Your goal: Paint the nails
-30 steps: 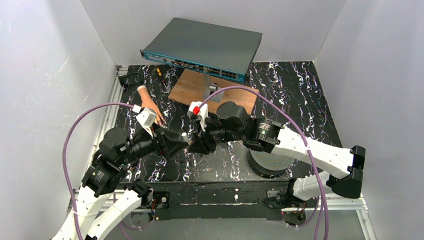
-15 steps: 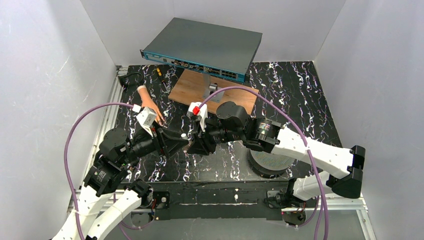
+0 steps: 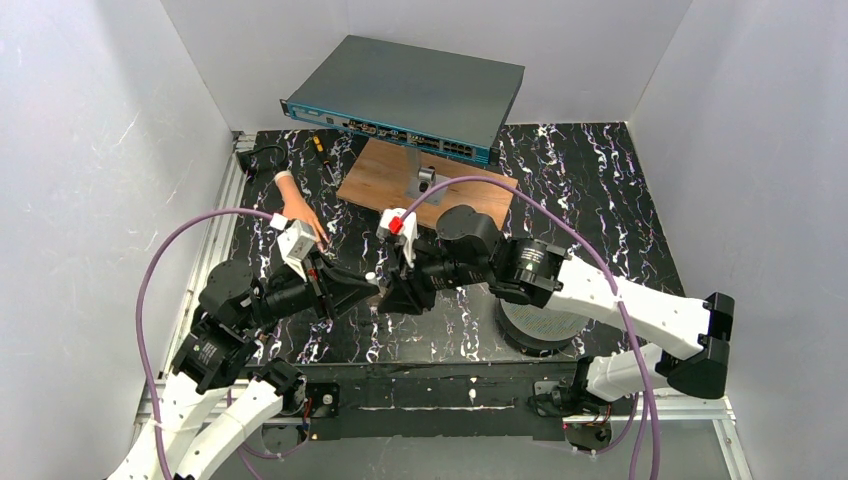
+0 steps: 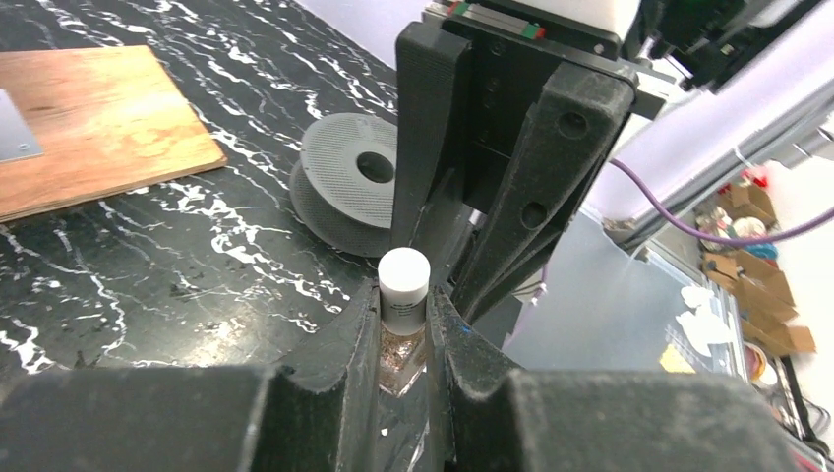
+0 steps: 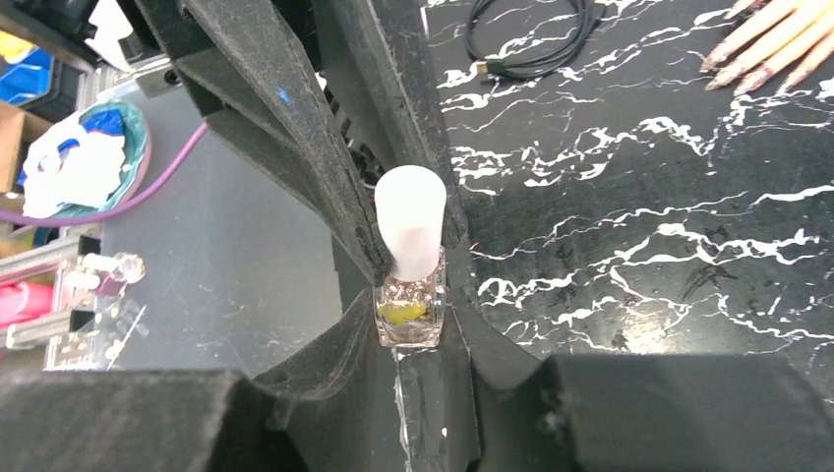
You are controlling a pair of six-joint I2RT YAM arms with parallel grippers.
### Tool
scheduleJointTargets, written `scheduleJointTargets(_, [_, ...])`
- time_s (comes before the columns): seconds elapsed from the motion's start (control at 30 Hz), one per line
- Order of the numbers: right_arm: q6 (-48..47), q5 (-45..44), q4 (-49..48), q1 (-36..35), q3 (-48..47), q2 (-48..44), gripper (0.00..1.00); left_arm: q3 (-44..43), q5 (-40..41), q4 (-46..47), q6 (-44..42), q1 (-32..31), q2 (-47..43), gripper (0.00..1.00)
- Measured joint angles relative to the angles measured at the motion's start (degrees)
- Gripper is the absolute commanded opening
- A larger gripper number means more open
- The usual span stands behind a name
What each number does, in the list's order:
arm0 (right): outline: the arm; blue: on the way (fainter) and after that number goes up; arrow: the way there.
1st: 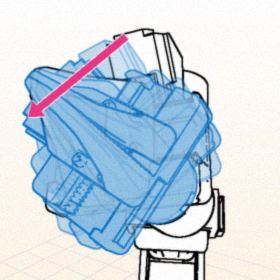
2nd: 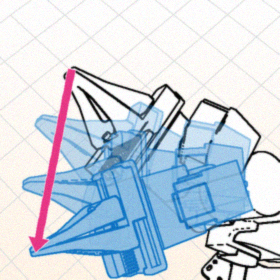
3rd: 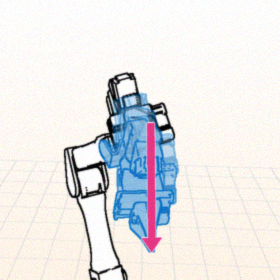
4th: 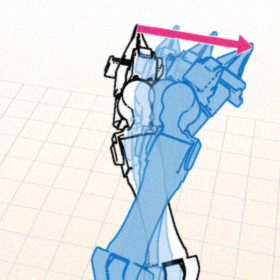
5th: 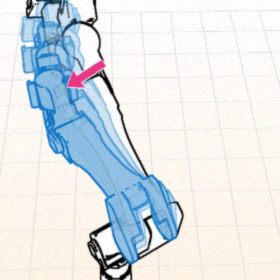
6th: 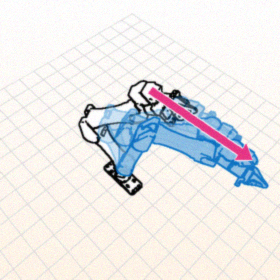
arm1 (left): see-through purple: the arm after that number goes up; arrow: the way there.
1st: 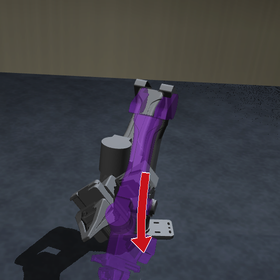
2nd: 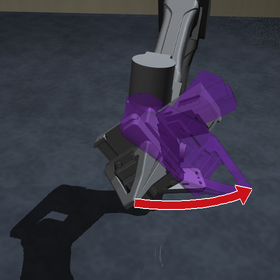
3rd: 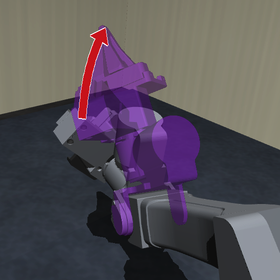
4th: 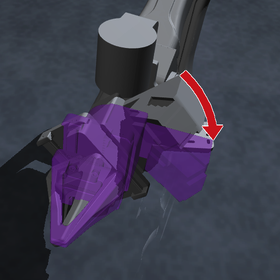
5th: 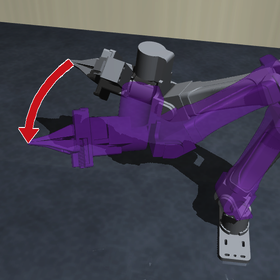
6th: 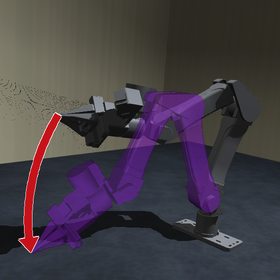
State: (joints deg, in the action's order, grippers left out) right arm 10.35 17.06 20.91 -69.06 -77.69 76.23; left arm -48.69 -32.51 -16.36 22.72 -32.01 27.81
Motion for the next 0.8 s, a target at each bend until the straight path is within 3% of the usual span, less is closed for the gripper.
scheduleJointTargets(0.63, [-6.12,21.07,-6.34,-0.15,6.34,-6.21,0.01,2.89,-24.52,11.37,0.76,-0.04,-0.87,0.0])
scheduleJointTargets(0.73, [-7.56,22.86,-5.79,0.02,6.34,-6.21,0.01,3.74,-26.29,13.22,1.49,-0.07,-0.87,0.11])
scheduleJointTargets(0.8, [-8.55,23.87,-5.53,0.09,6.32,-6.21,0.01,4.02,-27.19,13.88,1.73,-0.09,-0.87,0.27])
